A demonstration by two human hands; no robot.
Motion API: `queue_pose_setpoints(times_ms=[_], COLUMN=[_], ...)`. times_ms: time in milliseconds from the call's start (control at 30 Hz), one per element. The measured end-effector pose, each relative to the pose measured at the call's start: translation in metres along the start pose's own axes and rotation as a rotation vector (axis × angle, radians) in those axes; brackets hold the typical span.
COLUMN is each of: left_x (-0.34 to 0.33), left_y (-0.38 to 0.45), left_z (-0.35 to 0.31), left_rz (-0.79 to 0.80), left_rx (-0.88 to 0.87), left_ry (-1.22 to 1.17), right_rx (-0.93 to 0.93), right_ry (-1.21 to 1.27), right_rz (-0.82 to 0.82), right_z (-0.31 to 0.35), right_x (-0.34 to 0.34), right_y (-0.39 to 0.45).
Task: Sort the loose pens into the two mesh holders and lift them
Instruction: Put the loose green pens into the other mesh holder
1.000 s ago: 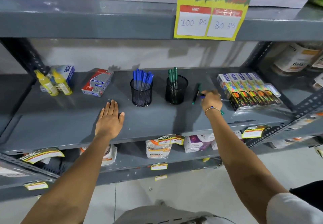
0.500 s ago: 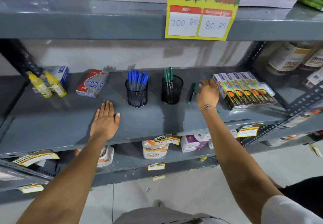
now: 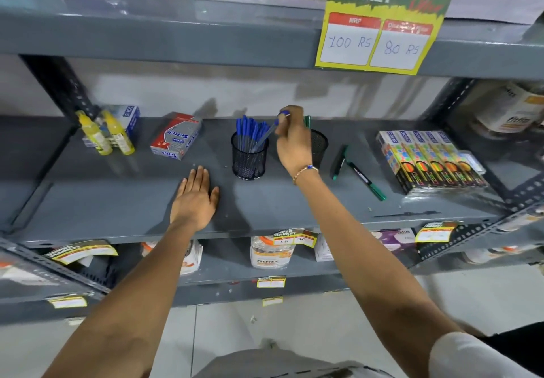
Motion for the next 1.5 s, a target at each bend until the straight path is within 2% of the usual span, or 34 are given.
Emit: queue_pose_setpoints(times_ms=[67, 133, 233, 300, 400, 467, 533, 867, 1033, 1200, 1300, 1433, 1500], left_x=[0.0, 0.0, 0.0, -0.001, -0.001, -0.001, -0.001, -0.003, -0.003, -0.003, -0.003, -0.003, -0.003], left_y=[0.0, 0.0, 0.001, 0.001, 0.001, 0.0, 0.0, 0.002, 0.002, 0.001, 0.0, 0.001, 0.0], left_z=[0.0, 0.0, 0.0, 0.0, -0.001, -0.001, -0.001, 0.001, 0.0, 0.0, 0.0, -0.001, -0.002], left_rz=[0.0, 0.002, 0.005, 0.007, 0.029, 0.036, 0.037, 0.014, 0.014, 0.024, 0.027, 0.032, 0.034], left_rx=[0.0, -0.002, -0.005, 0.0, 0.01, 0.014, 0.014, 0.007, 0.004, 0.011, 0.013, 0.018, 0.017], left_ry=[0.001, 0.0, 0.002, 0.005, -0.01, -0.023, -0.016, 0.011, 0.001, -0.004, -0.004, -0.005, -0.002], right_rx=[-0.036, -0.077, -0.114, -0.107, -0.078, -0.116, -0.213, -0.793, -0.888, -0.825, -0.584, -0.167, -0.056], right_ry=[-0.115, -0.113, -0.048, -0.018, -0.015, -0.029, -0.075, -0.608, -0.689, -0.706, -0.598, -0.375, -0.178], right_rz=[0.112, 0.185, 0.187, 0.106, -0.143, -0.288, -0.34, -0.075, 0.01, 0.041, -0.03, -0.496, -0.638], right_z=[-0.003, -0.006, -0.013, -0.016, -0.028, -0.044, -0.065, -0.163, -0.176, -0.163, -0.139, -0.082, -0.061], right_x=[-0.014, -0.023, -0.025, -0.014, 0.017, 0.04, 0.061, 0.132, 0.144, 0.149, 0.161, 0.175, 0.171], right_y=[0.0, -0.001, -0.001, -0.002, -0.005, -0.007, -0.009, -0.04, -0.06, -0.049, -0.021, 0.001, 0.004])
Point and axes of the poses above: each hand's wrist, its own y-axis towards the middle knuckle, its own x-axis out of the back of the hand, z = x × y, the point moved 4 cm from there along y, towards the middle knuckle, and after that the axes turned 6 degrees about x, right-handed, at the moved point
